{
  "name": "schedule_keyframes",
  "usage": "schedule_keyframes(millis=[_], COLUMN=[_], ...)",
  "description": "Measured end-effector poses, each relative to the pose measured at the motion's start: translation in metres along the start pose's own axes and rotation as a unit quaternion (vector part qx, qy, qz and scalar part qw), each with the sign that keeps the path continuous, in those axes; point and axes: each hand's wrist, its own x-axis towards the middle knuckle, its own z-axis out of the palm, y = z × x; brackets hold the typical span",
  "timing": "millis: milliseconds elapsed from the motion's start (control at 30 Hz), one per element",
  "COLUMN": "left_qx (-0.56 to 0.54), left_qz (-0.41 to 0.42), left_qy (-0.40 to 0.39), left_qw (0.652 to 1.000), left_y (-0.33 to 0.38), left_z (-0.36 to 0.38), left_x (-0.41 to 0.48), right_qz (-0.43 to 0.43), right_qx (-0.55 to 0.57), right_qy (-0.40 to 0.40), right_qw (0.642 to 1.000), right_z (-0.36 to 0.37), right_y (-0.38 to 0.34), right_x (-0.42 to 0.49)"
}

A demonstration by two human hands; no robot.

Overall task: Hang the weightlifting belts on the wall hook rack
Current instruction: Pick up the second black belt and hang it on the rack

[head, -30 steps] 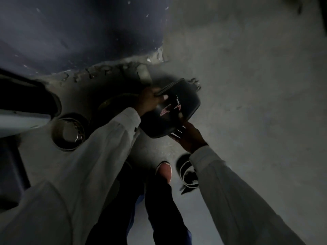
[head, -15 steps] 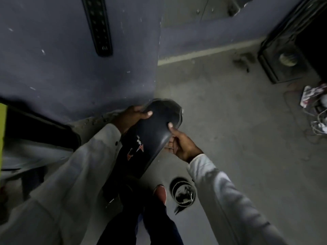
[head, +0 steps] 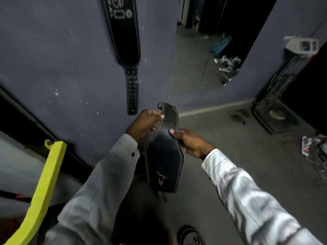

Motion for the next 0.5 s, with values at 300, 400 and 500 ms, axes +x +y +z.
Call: schedule_keyframes(millis=[300, 400, 500], left_qx=[-0.001, 0.015, 0.062], left_qz=[0.175, 0.217, 0.24], left_qy=[0.052, 0.091, 0.102], left_qw=[0.983, 0.972, 0.963], left_y=[0.036, 0.067, 0.093], left_z=[0.005, -0.006, -0.016], left_x=[-0.062, -0.075, -0.076], right_qz=[-0.185, -0.222, -0.263], right_qx=[-0.19, -0.204, -0.204], right_qy=[0.006, -0.035, 0.019], right_qw=[0.964, 0.953, 0.943], right_z=[-0.002, 0.012, 0.027], right_y=[-0.093, -0.116, -0.143], right_x=[-0.025, -0.031, -0.025])
